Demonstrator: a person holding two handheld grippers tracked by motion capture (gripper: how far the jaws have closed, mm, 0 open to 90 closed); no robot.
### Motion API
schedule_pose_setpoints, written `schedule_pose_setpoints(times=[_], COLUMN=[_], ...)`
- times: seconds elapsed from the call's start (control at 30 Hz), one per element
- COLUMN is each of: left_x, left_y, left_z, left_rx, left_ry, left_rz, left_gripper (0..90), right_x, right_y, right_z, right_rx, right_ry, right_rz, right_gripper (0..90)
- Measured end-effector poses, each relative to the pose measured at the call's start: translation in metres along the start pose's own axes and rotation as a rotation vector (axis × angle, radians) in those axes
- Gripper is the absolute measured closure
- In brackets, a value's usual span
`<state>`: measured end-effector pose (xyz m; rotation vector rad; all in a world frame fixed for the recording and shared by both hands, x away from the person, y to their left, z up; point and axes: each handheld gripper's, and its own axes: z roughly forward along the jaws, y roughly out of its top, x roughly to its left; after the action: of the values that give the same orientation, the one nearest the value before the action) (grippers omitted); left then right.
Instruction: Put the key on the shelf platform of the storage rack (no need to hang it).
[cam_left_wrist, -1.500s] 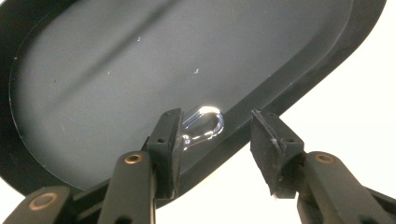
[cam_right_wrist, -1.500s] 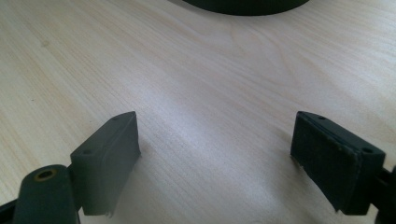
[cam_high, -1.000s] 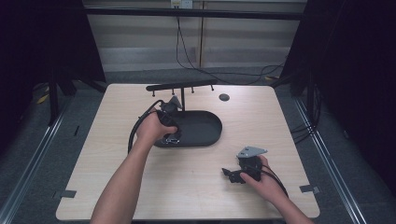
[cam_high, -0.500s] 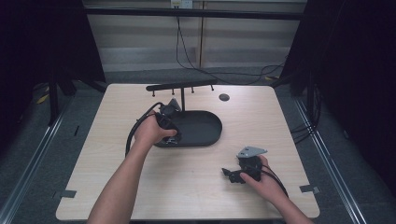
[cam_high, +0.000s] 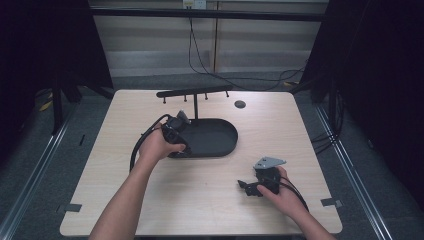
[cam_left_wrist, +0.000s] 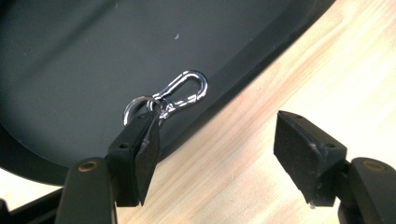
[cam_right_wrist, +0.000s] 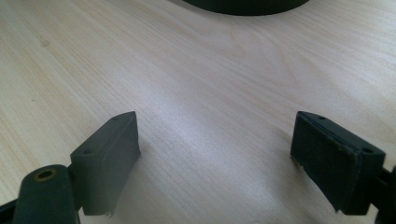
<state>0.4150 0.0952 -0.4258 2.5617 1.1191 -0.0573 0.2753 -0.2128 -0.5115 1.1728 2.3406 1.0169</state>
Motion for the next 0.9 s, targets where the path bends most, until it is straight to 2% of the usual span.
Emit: schedule_pose_setpoints(times=[0.6, 0.9], left_x=[0.010, 0.014], left_y=[-0.027, -0.039], left_z=[-0.006, -0.011], left_rx=[-0.004, -0.023], left_ry=[0.011, 0.016], left_rz=[0.012, 0.012], left_gripper=[29.7, 29.7], right_x=[0.000, 0.000], right_y=[0.000, 0.000], right_z=[0.000, 0.000], right_rx=[0.003, 0.003], right_ry=[-0.001, 0.000], right_rz=[0.005, 0.005], right_gripper=[15.0, 15.0])
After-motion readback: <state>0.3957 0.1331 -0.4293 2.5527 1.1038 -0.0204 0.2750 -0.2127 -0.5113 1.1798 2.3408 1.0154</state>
